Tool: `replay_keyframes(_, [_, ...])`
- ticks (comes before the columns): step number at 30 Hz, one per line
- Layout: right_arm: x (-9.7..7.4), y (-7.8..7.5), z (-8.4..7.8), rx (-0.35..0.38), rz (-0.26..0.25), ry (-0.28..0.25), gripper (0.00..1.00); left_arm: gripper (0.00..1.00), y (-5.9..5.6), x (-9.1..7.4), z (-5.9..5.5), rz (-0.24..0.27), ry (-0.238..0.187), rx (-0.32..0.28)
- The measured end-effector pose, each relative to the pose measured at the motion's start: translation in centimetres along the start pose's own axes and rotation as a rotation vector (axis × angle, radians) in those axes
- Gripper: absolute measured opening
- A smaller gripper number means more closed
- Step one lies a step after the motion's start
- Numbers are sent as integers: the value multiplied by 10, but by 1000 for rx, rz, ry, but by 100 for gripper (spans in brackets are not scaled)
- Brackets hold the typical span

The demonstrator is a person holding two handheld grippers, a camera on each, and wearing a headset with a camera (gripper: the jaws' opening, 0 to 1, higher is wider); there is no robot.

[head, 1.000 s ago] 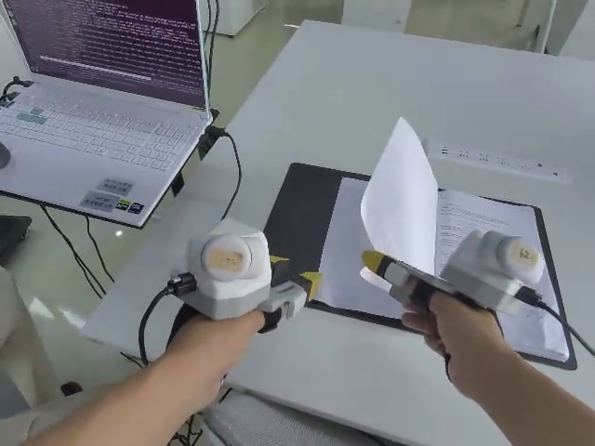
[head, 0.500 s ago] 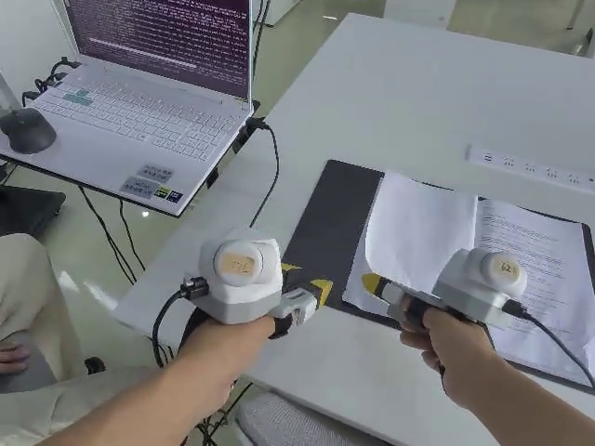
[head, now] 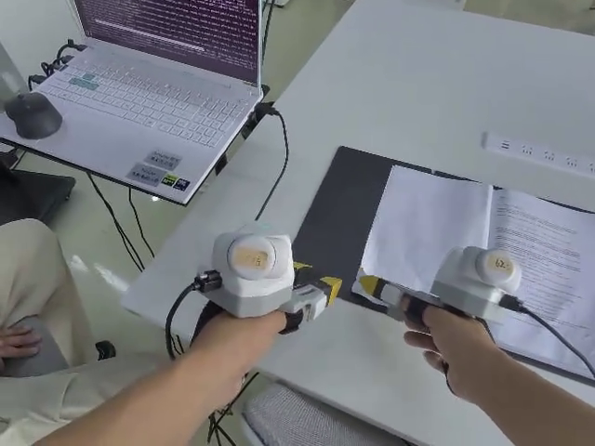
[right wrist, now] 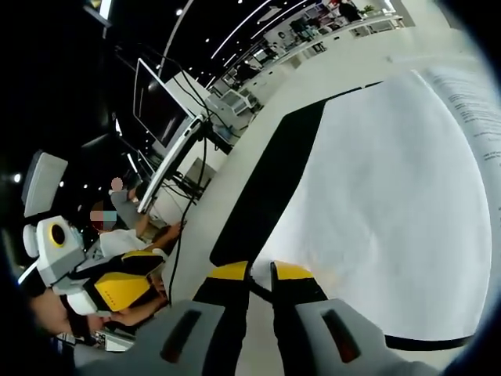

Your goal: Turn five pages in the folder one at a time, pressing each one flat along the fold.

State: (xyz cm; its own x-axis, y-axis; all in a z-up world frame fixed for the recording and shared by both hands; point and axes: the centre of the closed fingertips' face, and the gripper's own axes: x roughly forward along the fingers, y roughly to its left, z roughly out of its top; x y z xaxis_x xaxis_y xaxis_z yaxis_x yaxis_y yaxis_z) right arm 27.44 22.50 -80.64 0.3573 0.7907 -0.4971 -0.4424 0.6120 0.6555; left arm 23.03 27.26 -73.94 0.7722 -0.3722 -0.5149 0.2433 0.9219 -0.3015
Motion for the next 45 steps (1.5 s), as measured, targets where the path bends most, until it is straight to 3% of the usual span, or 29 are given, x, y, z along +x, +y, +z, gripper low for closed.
replay_keyframes(8, [-10, 5, 6, 31, 49, -33, 12, 21, -9, 15, -1, -18, 30, 28])
replay_keyframes(15, [-35, -10, 30, 69, 50, -99, 13, 21, -22, 38, -7, -50, 73, 61])
replay_keyframes(18, [-51, -7, 38, 66, 46, -123, 13, 21, -26, 51, -11, -59, 88, 88])
replay_keyframes(22, [-66, -21, 54, 71, 29, -151, 13, 21, -28, 72, -13, -55, 89, 180])
replay_keyframes(31, [-85, -56, 93, 82, -14, -200, 12, 21, -30, 104, -24, -23, 126, 202])
replay_keyframes(35, [-86, -70, 103, 95, -27, -201, 12, 21, -27, 107, -35, 9, 155, 227])
replay_keyframes(36, [-85, -75, 105, 110, -30, -197, 13, 19, -25, 109, -30, 17, 123, 269])
replay_keyframes(37, [-84, -80, 108, 115, -31, -196, 13, 18, -22, 108, -34, 32, 131, 264])
replay_keyframes(45, [-68, -139, 127, 203, -57, -194, 11, 16, -23, 109, -35, 51, 128, 309])
